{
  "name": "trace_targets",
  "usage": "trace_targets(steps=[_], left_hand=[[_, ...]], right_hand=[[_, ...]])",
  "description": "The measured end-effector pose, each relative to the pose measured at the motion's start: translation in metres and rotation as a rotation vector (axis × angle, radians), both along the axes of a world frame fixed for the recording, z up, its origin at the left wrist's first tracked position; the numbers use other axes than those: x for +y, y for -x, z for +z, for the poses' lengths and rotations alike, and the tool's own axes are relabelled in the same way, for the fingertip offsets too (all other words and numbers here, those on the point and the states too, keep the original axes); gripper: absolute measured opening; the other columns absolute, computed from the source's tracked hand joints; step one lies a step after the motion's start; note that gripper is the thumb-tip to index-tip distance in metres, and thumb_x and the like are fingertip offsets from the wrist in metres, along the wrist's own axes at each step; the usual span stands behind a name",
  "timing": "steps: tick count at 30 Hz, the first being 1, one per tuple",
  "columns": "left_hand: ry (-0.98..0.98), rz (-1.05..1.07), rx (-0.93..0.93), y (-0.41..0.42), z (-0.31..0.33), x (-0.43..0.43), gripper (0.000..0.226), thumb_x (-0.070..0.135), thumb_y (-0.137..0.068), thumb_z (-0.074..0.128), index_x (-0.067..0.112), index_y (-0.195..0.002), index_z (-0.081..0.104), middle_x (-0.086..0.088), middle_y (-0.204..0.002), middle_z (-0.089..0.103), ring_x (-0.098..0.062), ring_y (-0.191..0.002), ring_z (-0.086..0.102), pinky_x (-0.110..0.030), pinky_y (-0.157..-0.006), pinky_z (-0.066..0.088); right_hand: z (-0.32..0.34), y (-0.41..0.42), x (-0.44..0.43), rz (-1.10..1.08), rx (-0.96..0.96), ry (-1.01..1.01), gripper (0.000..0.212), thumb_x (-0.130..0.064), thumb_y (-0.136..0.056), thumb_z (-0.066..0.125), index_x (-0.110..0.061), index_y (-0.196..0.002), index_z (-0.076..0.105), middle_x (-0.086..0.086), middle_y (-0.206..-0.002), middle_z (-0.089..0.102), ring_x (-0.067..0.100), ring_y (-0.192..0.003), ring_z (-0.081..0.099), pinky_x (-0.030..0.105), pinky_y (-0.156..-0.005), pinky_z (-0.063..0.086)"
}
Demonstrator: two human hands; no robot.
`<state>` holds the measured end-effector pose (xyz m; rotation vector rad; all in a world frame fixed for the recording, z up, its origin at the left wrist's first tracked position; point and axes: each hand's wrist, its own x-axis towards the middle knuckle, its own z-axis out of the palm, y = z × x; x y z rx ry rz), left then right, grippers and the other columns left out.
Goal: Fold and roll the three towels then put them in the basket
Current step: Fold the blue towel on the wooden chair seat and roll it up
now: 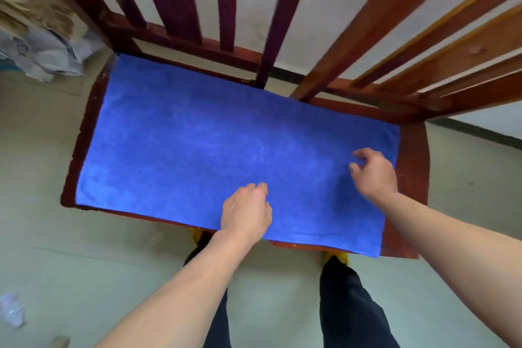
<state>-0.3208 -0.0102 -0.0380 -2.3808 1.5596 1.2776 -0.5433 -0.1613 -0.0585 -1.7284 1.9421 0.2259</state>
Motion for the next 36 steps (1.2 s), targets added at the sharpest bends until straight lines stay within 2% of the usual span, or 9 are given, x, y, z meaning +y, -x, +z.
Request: trace_targets(steps=[9, 15, 19, 21, 23, 25, 29, 32, 36], left_hand=[[-0.046, -0.02, 0.066, 0.222, -0.015, -0.008, 0.015, 0.02, -0.09, 0.05, 0.015, -0.104, 0.054, -0.005, -0.104, 0.06, -0.028, -0.097, 0.056, -0.037, -0.071, 0.04], [-0.062, -0.351, -0.049, 0.302, -0.046, -0.005, 0.039, 0.012, -0.077, 0.067, 0.013, -0.111, 0.047, -0.01, -0.11, 0.048, -0.031, -0.103, 0.046, -0.037, -0.076, 0.035], [0.076, -0.4, -0.128, 0.308, -0.059, 0.007, 0.05, -0.006, -0.045, 0.067, 0.012, -0.09, 0.054, -0.008, -0.085, 0.054, -0.027, -0.079, 0.053, -0.032, -0.063, 0.039], [0.16, -0.394, -0.165, 0.306, -0.056, 0.01, 0.044, -0.004, -0.028, 0.057, 0.015, -0.068, 0.057, -0.002, -0.062, 0.053, -0.02, -0.058, 0.053, -0.025, -0.049, 0.037], [0.192, -0.359, -0.152, 0.306, -0.055, 0.013, 0.039, -0.003, -0.027, 0.057, 0.017, -0.061, 0.057, 0.001, -0.056, 0.052, -0.018, -0.053, 0.052, -0.023, -0.046, 0.033], [0.143, -0.289, -0.069, 0.308, -0.054, 0.017, 0.028, 0.0, -0.05, 0.068, 0.015, -0.072, 0.058, -0.003, -0.071, 0.056, -0.022, -0.067, 0.055, -0.027, -0.055, 0.032], [0.156, 0.029, 0.028, 0.304, -0.047, 0.024, 0.013, 0.009, -0.084, 0.047, 0.011, -0.093, 0.056, -0.004, -0.094, 0.056, -0.023, -0.091, 0.05, -0.028, -0.069, 0.031], [0.214, 0.305, 0.075, 0.288, -0.029, 0.024, 0.011, 0.014, -0.085, 0.049, 0.013, -0.094, 0.055, 0.002, -0.085, 0.057, -0.02, -0.083, 0.051, -0.03, -0.065, 0.036], [0.31, 0.605, 0.055, 0.235, 0.002, 0.033, 0.009, 0.011, -0.082, 0.055, 0.016, -0.08, 0.049, 0.004, -0.052, 0.045, -0.024, -0.053, 0.045, -0.036, -0.049, 0.036]], right_hand=[[-0.007, 0.137, -0.061, -0.002, -0.125, 0.043, 0.017, -0.015, -0.084, 0.062, -0.013, -0.099, 0.069, 0.011, -0.103, 0.071, 0.031, -0.099, 0.063, 0.03, -0.084, 0.046], [-0.037, 0.146, -0.105, -0.08, -0.24, -0.003, 0.02, -0.025, -0.079, 0.07, -0.02, -0.098, 0.065, 0.006, -0.106, 0.068, 0.026, -0.099, 0.063, 0.033, -0.088, 0.05], [-0.056, 0.13, -0.116, -0.086, -0.236, 0.047, 0.048, -0.042, -0.069, 0.076, -0.019, -0.109, 0.063, 0.004, -0.11, 0.066, 0.023, -0.099, 0.062, 0.029, -0.084, 0.048], [-0.063, 0.124, -0.118, -0.133, -0.232, 0.041, 0.041, -0.041, -0.066, 0.079, -0.021, -0.098, 0.062, 0.001, -0.103, 0.065, 0.024, -0.097, 0.063, 0.031, -0.083, 0.05], [-0.066, 0.117, -0.119, -0.254, -0.278, -0.018, 0.033, -0.031, -0.066, 0.081, -0.017, -0.089, 0.061, -0.001, -0.093, 0.064, 0.026, -0.094, 0.064, 0.033, -0.08, 0.054], [-0.061, 0.114, -0.119, -0.387, -0.344, -0.117, 0.041, -0.024, -0.068, 0.079, -0.013, -0.104, 0.061, 0.005, -0.1, 0.064, 0.027, -0.094, 0.063, 0.04, -0.084, 0.056], [-0.04, 0.118, -0.117, -0.494, -0.439, -0.181, 0.045, -0.019, -0.075, 0.069, -0.012, -0.117, 0.056, 0.004, -0.107, 0.063, 0.022, -0.096, 0.061, 0.035, -0.074, 0.053], [-0.017, 0.111, -0.116, -0.567, -0.562, -0.232, 0.036, -0.014, -0.079, 0.063, -0.013, -0.115, 0.057, 0.002, -0.095, 0.062, 0.017, -0.08, 0.061, 0.028, -0.055, 0.047], [0.028, 0.072, -0.108, -0.663, -0.702, -0.373, 0.008, -0.008, -0.08, 0.062, -0.014, -0.078, 0.056, 0.001, -0.057, 0.053, 0.012, -0.048, 0.05, 0.019, -0.046, 0.045]])
